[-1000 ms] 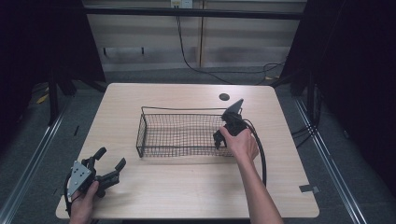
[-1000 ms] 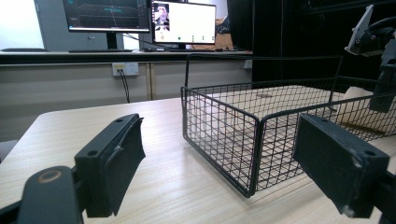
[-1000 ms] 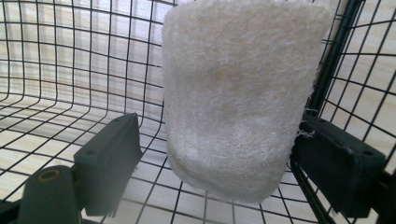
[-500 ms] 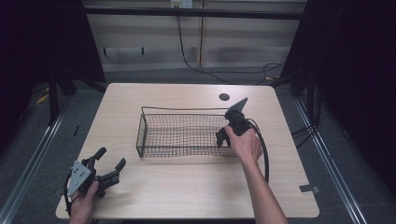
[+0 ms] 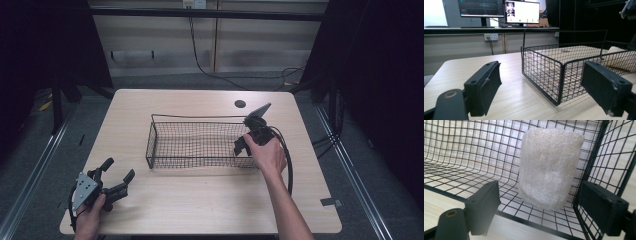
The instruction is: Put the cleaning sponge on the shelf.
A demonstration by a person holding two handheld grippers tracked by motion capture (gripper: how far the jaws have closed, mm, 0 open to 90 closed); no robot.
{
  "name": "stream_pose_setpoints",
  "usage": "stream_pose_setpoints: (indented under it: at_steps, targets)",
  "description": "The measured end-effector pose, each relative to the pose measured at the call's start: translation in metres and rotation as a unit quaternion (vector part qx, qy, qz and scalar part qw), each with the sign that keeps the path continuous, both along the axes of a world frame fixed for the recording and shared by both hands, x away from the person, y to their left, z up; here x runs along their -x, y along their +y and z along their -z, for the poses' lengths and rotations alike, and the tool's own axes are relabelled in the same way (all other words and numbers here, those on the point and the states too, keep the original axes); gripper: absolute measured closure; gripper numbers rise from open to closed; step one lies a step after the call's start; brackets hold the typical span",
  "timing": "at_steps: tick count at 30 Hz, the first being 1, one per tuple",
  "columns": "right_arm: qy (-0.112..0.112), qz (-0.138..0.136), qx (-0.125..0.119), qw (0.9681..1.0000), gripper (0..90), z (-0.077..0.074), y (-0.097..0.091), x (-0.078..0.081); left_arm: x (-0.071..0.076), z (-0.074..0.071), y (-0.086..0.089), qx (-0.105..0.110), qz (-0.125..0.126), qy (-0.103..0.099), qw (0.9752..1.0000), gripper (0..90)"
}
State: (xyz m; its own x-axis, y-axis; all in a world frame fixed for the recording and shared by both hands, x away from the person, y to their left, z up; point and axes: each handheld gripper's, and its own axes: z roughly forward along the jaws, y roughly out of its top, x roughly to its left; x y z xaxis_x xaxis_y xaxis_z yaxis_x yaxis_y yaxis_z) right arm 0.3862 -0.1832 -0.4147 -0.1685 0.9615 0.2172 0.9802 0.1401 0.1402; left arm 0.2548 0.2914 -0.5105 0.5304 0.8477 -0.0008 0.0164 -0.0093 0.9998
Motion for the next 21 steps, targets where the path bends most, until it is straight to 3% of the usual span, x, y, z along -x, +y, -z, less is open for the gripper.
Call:
stream_pose_setpoints:
  at_steps: [6, 11, 21]
  targets:
    - [-0.011, -0.017, -0.019, 0.9996, 20.5, -0.005, -0.005, 0.005, 0.000, 0.000, 0.000, 0.000, 0.000, 0.000, 1.0000, 15.7]
    - [-0.008, -0.031, -0.041, 0.9987, 21.8, -0.009, -0.006, 0.009, 0.000, 0.000, 0.000, 0.001, 0.000, 0.001, 1.0000, 15.7]
    - [-0.027, -0.059, -0.058, 0.9962, 22.9, -0.019, -0.005, 0.019, 0.000, 0.000, 0.000, 0.000, 0.000, 0.000, 1.0000, 15.8]
